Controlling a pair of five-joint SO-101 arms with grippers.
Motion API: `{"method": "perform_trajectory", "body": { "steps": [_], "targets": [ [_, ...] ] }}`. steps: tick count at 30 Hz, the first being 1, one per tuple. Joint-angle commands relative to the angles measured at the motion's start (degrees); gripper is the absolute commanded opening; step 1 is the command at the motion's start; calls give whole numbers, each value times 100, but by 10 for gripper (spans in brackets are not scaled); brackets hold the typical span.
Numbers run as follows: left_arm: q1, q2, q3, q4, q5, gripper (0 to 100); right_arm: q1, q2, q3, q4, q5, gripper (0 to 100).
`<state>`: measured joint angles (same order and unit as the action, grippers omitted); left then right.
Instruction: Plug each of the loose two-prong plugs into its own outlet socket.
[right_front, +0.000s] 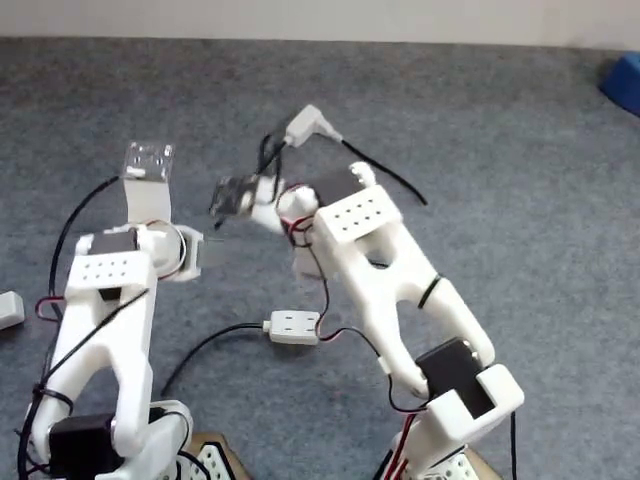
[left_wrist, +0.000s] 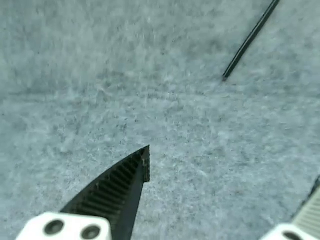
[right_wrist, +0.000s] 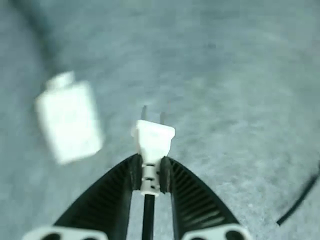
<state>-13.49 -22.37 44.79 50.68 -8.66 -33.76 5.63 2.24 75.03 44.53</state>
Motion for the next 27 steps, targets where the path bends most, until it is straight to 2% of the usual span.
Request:
{"method": "perform_trajectory", "body": {
  "steps": [1,6,9,12,14,17,21,24,27],
  "targets": [
    [136,-233,-822,703,-141,470,400,-84,48,-760,-932,8],
    [48,-224,-1411,1108,-149,470,541,-66,110,-989,-1512,8],
    [136,-224,-1974,1468,-158,470,743,-75,92,-1253,-2233,8],
    [400,-233,-2563,1934,-642,470,919,-110,110,-1508,-3051,8],
    [585,-268,-2527,1969,-747,466,954,-110,119,-1692,-3420,8],
    [646,-716,-1736,1037,-774,399,901,-224,391,-2202,-3578,8],
    [752,-2009,-110,-149,-932,332,787,-919,1376,-3029,-3604,8],
    [787,-2809,470,-299,-967,351,787,-1560,1991,-3284,-3604,8],
    [857,-3002,690,-299,-967,370,646,-2211,2431,-3231,-3560,8]
  ]
}}
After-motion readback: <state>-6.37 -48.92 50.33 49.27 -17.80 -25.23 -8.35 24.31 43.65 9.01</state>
